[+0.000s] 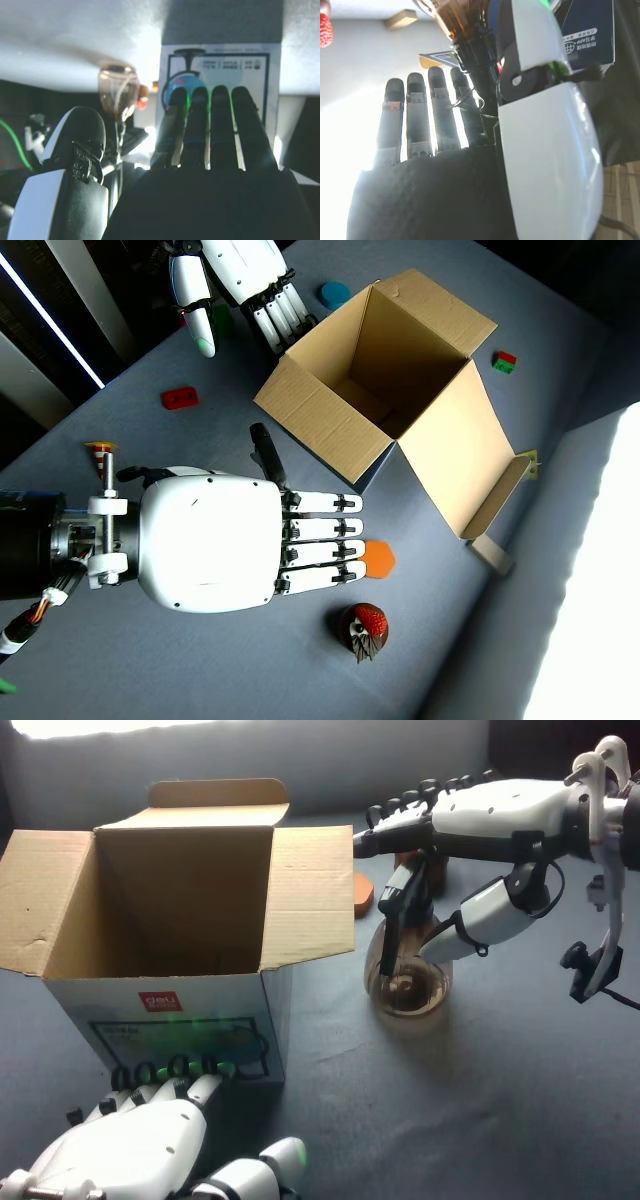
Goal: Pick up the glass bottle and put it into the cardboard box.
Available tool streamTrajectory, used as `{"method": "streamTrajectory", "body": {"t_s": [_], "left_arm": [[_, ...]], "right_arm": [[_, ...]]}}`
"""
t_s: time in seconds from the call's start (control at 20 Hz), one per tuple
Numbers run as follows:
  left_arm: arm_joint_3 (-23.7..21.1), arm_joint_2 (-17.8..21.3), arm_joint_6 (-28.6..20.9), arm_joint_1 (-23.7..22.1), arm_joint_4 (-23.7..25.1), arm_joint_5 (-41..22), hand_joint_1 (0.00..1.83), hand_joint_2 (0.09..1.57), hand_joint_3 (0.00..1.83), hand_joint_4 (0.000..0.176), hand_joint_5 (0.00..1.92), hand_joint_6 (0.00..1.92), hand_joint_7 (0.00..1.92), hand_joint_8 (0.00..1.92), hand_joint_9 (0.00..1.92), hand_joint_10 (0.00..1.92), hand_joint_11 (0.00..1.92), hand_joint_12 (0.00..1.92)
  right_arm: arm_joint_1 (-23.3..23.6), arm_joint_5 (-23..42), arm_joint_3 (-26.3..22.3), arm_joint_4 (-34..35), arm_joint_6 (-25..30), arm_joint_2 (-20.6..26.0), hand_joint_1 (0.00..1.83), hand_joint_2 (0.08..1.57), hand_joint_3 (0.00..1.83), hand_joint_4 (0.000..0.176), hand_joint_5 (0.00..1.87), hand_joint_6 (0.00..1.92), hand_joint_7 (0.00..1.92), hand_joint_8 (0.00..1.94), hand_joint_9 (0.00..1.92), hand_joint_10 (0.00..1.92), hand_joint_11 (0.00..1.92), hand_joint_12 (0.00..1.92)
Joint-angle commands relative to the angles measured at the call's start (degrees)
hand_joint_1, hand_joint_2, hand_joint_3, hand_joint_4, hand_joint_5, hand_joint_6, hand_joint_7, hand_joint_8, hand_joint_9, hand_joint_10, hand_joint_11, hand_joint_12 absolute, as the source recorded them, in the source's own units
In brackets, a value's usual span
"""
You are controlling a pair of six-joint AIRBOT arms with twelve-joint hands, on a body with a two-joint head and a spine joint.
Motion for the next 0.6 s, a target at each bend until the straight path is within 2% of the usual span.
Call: {"method": "streamTrajectory", "body": {"t_s": [0.0, 0.2, 0.3, 0.55], "left_arm": [[-0.33, 0.16, -0.39, -0.12, 3.91, -2.51, 0.02, 1.26, 0.0, 0.006, 0.09, 0.0, 0.05, 0.0, 0.03, 0.0, 0.0, 0.0], [0.18, 0.32, -0.55, 0.17, 4.61, -2.0, 0.02, 1.26, 0.0, 0.006, 0.09, 0.0, 0.05, 0.0, 0.03, 0.0, 0.0, 0.0], [0.72, 0.28, -2.85, 1.01, 7.01, -1.83, 0.02, 1.26, 0.0, 0.006, 0.09, 0.0, 0.05, 0.0, 0.03, 0.0, 0.0, 0.0], [1.03, 0.39, -3.09, 1.59, 7.08, -1.21, 0.02, 1.26, 0.0, 0.006, 0.09, 0.0, 0.05, 0.0, 0.03, 0.0, 0.0, 0.0]], "right_arm": [[0.56, 2.4, 0.34, 0.79, 0.14, 0.07, 1.04, 0.99, 0.01, 0.0, 0.19, 0.0, 0.19, 0.0, 0.11, 0.0, 0.0, 0.15], [0.67, 2.42, 0.74, 0.79, 0.0, -0.28, 1.02, 1.0, 0.01, 0.0, 0.19, 0.0, 0.18, 0.0, 0.11, 0.0, 0.0, 0.15], [0.61, 2.41, 0.9, 0.79, -0.33, -0.47, 1.02, 1.0, 0.01, 0.0, 0.19, 0.0, 0.18, 0.0, 0.11, 0.0, 0.0, 0.15], [0.47, 2.39, 0.95, 0.79, -0.43, -0.56, 1.02, 1.0, 0.01, 0.0, 0.19, 0.0, 0.18, 0.0, 0.11, 0.0, 0.0, 0.15]]}}
